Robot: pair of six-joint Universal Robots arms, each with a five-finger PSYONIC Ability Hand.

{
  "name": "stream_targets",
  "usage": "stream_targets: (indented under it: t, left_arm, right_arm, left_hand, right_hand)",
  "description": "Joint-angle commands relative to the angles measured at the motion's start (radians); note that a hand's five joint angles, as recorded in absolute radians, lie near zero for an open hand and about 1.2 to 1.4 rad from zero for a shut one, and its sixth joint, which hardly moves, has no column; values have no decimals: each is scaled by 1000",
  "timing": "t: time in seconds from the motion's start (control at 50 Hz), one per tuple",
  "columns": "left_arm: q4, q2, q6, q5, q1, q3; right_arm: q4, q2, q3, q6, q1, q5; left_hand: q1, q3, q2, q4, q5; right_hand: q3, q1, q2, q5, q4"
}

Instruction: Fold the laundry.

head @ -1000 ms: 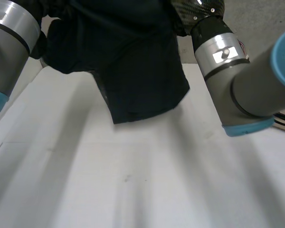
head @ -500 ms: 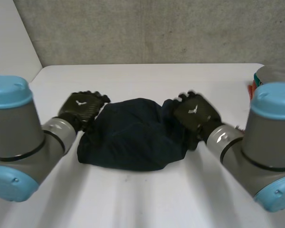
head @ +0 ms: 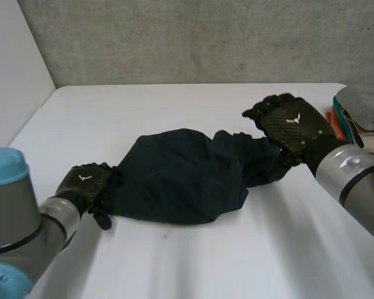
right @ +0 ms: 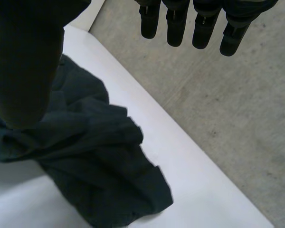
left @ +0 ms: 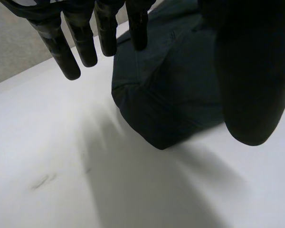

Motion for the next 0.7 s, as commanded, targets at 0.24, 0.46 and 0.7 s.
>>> stream_targets:
  t: [0.24,0.46,0.7]
  left_arm:
    - [230,-111,77,-84,27,269]
    - [331,32,-54,30,-30,691]
    - [136,-192,-134,260,-261,553]
  right_arm:
    - [-99,31,88,-1,-35,-1]
    - [-99,14,75,10,-18,22]
    - [-104,20,85,30,-63,33]
  left_hand:
    - [1132,1133,1132,1128,1129]
    - [1132,1133,1132,1128,1129]
    - [1132,1133,1132,1128,1129]
  right_hand:
    - [-28,-52,-34,-49,-30]
    - [-28,-52,-34,-49,-30]
    - [-28,-52,-34,-49,-30]
